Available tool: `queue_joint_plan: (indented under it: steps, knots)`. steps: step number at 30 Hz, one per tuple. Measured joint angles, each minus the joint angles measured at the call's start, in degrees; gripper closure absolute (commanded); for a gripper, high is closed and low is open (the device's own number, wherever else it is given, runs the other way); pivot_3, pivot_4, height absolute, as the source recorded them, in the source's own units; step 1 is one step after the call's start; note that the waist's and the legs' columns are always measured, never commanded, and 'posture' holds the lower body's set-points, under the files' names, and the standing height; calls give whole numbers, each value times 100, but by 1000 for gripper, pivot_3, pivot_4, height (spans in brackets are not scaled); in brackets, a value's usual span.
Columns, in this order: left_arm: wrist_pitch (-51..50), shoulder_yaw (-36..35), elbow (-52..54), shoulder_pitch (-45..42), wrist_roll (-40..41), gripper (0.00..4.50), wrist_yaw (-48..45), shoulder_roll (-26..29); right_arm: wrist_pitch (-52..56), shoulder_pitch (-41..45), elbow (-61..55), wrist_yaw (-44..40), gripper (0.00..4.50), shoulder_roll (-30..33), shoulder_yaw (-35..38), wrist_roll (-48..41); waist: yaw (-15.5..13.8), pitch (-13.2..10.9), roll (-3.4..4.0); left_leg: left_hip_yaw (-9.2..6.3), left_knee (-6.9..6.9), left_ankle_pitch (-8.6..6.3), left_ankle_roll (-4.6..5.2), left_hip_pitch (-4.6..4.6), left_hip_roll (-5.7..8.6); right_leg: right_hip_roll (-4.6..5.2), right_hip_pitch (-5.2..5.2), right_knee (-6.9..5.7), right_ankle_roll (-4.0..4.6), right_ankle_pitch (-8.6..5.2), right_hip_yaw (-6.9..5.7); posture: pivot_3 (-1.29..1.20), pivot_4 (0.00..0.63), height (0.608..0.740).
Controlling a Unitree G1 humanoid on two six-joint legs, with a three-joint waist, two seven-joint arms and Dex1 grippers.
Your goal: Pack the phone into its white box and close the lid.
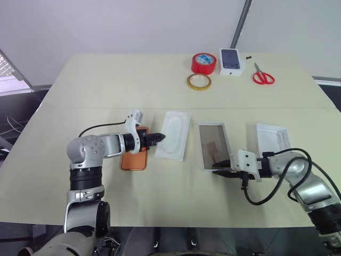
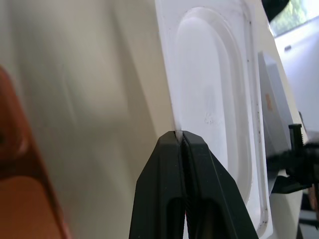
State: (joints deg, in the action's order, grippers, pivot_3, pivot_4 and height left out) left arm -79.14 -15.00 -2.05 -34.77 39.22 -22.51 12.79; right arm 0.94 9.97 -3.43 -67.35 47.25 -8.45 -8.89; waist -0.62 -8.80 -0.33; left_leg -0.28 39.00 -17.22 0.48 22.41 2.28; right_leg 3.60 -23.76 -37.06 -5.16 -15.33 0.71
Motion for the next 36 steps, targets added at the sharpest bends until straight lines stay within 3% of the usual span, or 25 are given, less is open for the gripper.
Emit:
queue_joint_plan:
  steps: [11,16,21,30,36]
  knots:
    - [152,-51,10,-198,21,4500,447,-483,458,571,16,645,4431,-1103,-576,324,1,-3,-6,-1,0,7,-14,3,0,-1,-6,-5,0,0,0,0,150,740]
    - [190,-132,110,-243,27,4500,654,-688,650,594,-156,742,4431,-1241,-693,341,-1,-4,-6,-1,0,7,-14,5,1,-1,-9,-4,0,0,0,0,150,740]
    - [199,-148,198,-242,28,4500,811,-957,877,507,-509,711,2114,-1151,-543,96,-5,-4,-6,-1,0,7,-13,7,2,-1,-9,-4,0,0,0,0,150,740]
    - [294,-106,229,-197,95,4500,886,-1283,1237,-493,-849,619,2114,-17,980,-490,8,-9,-15,-1,-2,-9,15,6,3,-1,-6,-1,-1,0,1,0,150,740]
    - [244,500,227,-78,65,4500,786,-1233,853,-385,-338,756,2114,136,1223,-344,9,-9,-15,-1,-2,5,-9,4,2,-4,-6,-3,0,0,2,0,150,740]
